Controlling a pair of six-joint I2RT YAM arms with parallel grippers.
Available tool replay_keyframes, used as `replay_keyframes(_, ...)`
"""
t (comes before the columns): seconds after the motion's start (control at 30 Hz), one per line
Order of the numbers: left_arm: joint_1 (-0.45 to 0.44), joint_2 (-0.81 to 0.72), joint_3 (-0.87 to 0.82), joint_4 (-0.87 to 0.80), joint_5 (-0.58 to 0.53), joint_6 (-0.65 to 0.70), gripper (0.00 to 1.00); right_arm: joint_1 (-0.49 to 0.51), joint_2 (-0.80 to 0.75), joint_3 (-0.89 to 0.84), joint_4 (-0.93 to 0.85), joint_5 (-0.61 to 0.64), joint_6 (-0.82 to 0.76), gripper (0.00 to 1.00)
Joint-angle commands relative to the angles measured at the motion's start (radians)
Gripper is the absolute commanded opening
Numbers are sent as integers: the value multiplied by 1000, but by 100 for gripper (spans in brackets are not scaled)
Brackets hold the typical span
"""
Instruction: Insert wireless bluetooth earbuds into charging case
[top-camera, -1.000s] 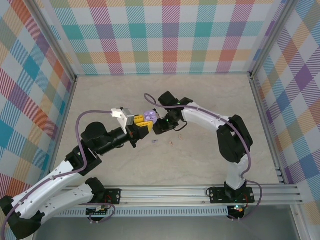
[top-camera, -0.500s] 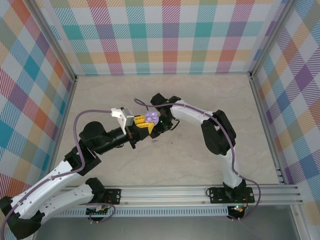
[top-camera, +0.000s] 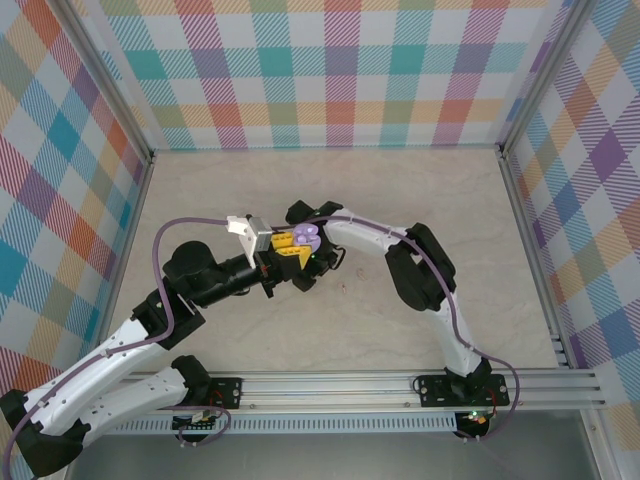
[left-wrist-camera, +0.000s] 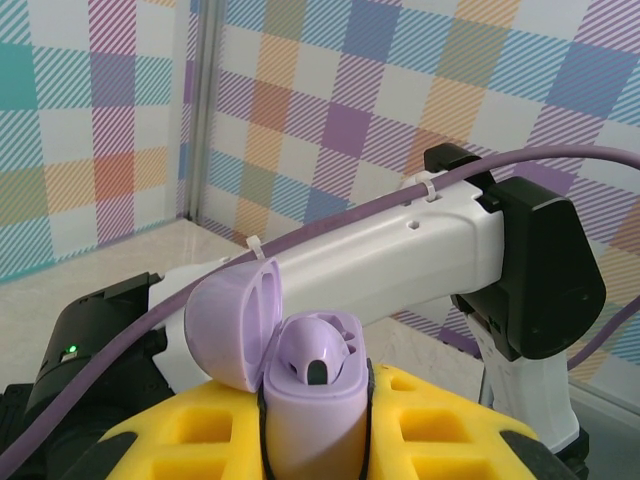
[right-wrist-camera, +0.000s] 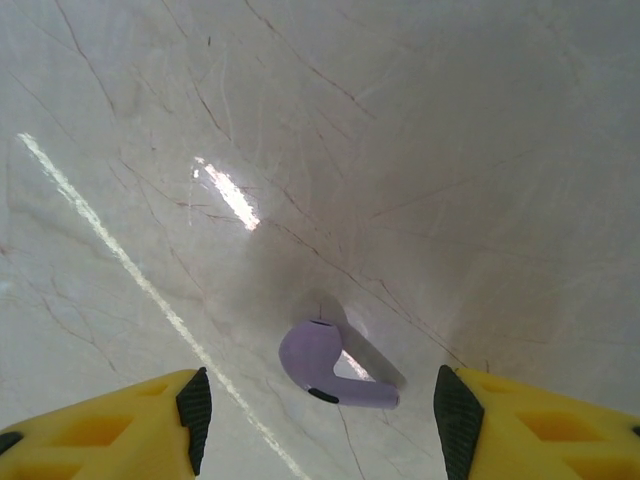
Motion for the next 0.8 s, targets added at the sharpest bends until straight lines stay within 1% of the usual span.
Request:
replay_keyframes(0.0,-15,-4,20,3,4,-5,1,16,19,29,-27,55,-41,62)
replay_keyframes(0.17,-14,-4,16,0,-2,-5,1,32,35,27,-19,118,-36,58)
replay_keyframes(0.33,-15,-5,14,0,-1,-5,1,31,38,26,17,198,41,45)
replay_keyframes(0.43,-15,-6,15,0,-2,-6,1,22,40,36,29,210,124,41)
replay_keyframes(0.63,-15,-10,12,-3,-6,-5,1,-8,44,61,9,226,235,39)
replay_keyframes(0.77,-16,-10,10,-1,-7,-5,2,-11,44,67,-7,213,234,41)
